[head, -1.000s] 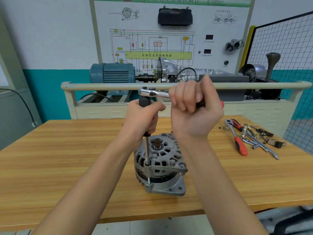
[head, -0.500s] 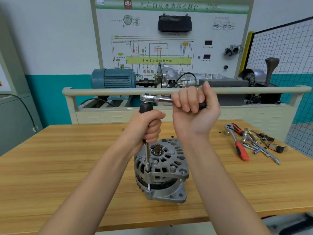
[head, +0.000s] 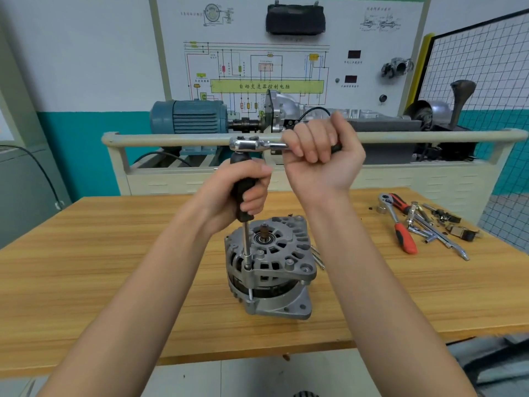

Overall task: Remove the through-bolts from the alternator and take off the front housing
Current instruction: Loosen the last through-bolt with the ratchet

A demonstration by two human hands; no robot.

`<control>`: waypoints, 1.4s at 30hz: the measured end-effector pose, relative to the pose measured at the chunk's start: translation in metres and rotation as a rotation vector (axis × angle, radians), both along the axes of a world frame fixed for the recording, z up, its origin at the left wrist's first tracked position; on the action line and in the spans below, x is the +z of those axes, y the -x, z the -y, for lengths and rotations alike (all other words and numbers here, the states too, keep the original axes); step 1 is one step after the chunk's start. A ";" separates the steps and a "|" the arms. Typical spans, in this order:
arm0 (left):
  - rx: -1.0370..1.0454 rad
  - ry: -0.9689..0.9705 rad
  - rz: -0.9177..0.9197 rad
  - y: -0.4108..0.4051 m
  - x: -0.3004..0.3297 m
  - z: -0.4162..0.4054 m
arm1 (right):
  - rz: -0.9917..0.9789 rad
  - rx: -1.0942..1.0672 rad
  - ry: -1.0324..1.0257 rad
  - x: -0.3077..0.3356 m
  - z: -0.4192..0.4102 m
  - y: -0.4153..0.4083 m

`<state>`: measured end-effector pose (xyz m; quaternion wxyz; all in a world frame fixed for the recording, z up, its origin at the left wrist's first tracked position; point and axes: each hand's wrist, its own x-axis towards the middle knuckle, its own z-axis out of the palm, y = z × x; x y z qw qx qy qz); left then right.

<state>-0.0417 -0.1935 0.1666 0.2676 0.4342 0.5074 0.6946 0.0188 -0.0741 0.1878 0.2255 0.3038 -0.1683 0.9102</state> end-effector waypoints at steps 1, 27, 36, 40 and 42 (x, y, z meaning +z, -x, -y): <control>-0.062 -0.009 0.009 0.000 0.001 -0.001 | 0.030 0.074 0.059 0.001 -0.004 0.004; -0.042 0.002 -0.028 -0.007 0.000 -0.008 | 0.040 0.160 0.135 0.001 -0.011 0.005; 0.262 -0.007 0.037 -0.010 -0.002 -0.014 | -0.104 -0.296 -0.109 -0.004 0.016 -0.015; 0.717 -0.128 0.020 -0.020 -0.006 -0.025 | -0.271 -0.734 -0.345 -0.007 0.045 -0.021; 0.780 -0.168 0.018 -0.022 -0.007 -0.025 | -0.298 -0.803 -0.387 -0.010 0.051 -0.021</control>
